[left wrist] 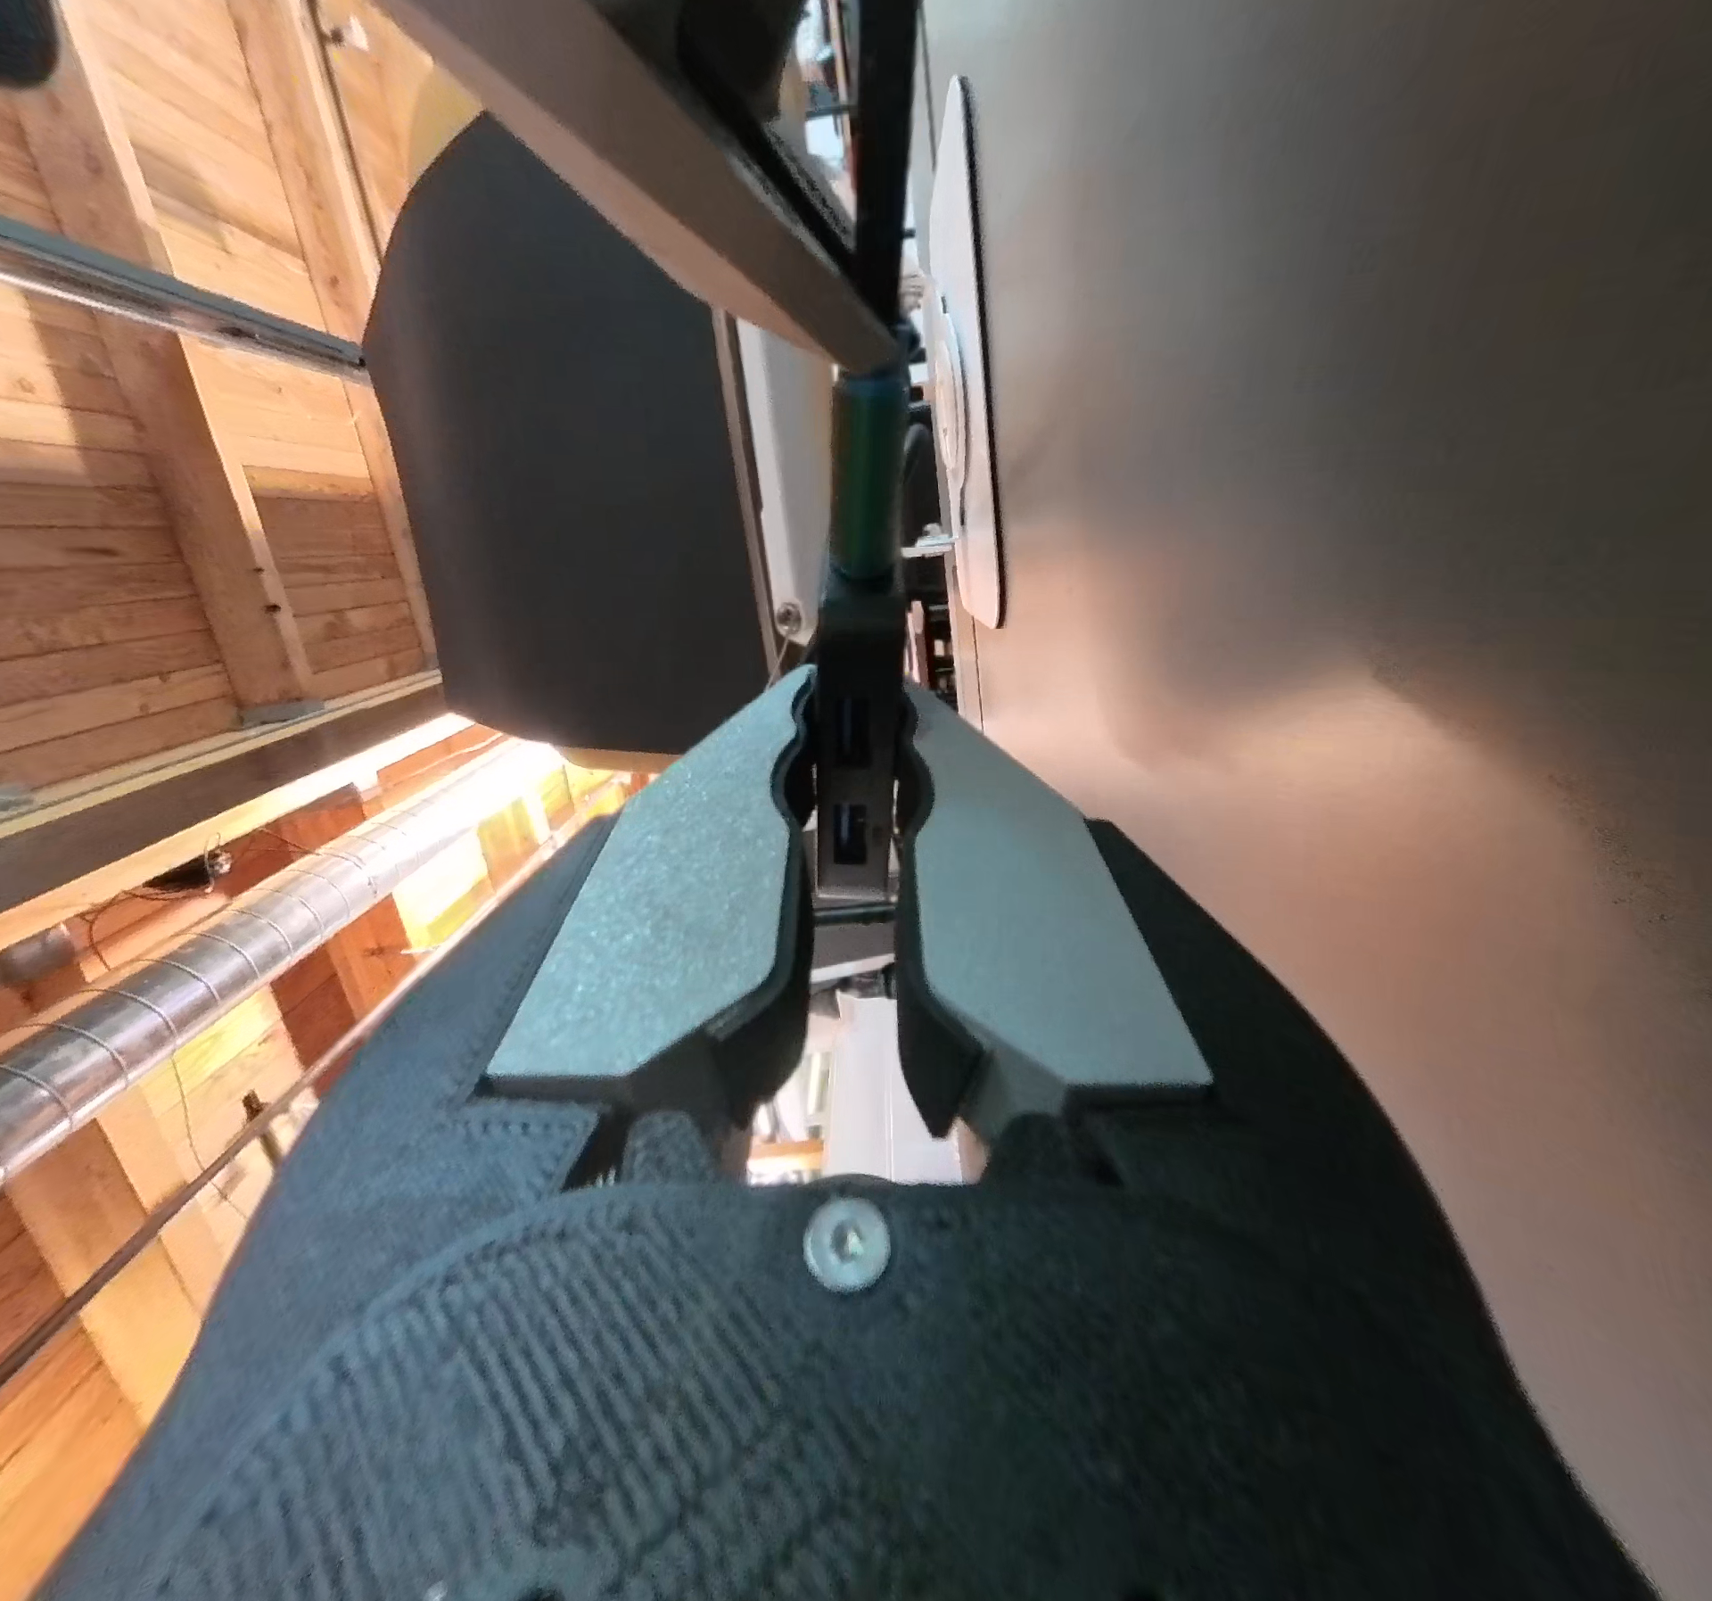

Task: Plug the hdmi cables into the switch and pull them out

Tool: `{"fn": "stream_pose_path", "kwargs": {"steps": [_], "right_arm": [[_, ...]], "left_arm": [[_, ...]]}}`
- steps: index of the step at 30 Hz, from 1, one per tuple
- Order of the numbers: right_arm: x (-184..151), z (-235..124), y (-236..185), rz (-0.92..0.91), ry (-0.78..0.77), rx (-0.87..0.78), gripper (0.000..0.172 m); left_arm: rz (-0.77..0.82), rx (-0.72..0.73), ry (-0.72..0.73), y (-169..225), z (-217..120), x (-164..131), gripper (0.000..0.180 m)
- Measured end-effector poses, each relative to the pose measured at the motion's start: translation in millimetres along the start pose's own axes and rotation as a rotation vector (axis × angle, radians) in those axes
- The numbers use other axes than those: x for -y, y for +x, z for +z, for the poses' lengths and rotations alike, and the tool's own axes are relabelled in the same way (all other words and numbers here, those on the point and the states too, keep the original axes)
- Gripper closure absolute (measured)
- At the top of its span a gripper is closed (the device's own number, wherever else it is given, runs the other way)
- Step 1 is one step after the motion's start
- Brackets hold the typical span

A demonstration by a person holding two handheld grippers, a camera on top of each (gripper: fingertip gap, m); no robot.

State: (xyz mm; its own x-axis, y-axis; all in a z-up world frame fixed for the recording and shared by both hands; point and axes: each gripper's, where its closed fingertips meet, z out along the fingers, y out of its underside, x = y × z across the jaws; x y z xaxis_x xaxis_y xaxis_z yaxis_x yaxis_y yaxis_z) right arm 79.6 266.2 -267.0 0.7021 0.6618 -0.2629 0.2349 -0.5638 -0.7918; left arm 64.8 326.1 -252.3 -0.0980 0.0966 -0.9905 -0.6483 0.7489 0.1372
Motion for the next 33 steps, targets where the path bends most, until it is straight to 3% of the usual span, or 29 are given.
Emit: {"fn": "stream_pose_path", "kwargs": {"steps": [6, 12, 16, 20, 23, 27, 33], "right_arm": [[-0.1, 0.3, 4.5, -0.002, 0.015, -0.011, 0.165], [15.1, -11.9, 2.7, -0.073, 0.092, -0.045, 0.158], [37.0, -34.7, 0.2, -0.056, 0.252, -0.015, 0.131], [44.4, -51.9, 7.3, -0.035, 0.322, -0.02, 0.131], [55.1, -67.5, -9.7, -0.115, 0.396, 0.043, 0.129], [48.9, -57.7, -36.1, -0.249, 0.312, 0.075, 0.134], [29.6, -19.4, -63.6, -0.353, 0.162, 0.121, 0.132]], "left_arm": [[-0.023, -0.012, 0.0, 2.6, 4.5, -0.8, 0.17], [-0.207, -0.033, 0.078, -4.9, 4.4, -0.5, 0.169], [-0.483, -0.101, 0.186, -14.1, -3.8, 3.9, 0.169], [-0.838, -0.23, 0.406, -29.7, -18.8, 18.7, 0.169], [-1.066, -0.389, 0.585, -38.6, -36.6, 31.2, 0.169], [-1.175, -0.486, 0.702, -45.1, -51.6, 39.4, 0.169], [-1.153, -0.675, 0.746, -25.9, -64.1, 59.2, 0.169]]}}
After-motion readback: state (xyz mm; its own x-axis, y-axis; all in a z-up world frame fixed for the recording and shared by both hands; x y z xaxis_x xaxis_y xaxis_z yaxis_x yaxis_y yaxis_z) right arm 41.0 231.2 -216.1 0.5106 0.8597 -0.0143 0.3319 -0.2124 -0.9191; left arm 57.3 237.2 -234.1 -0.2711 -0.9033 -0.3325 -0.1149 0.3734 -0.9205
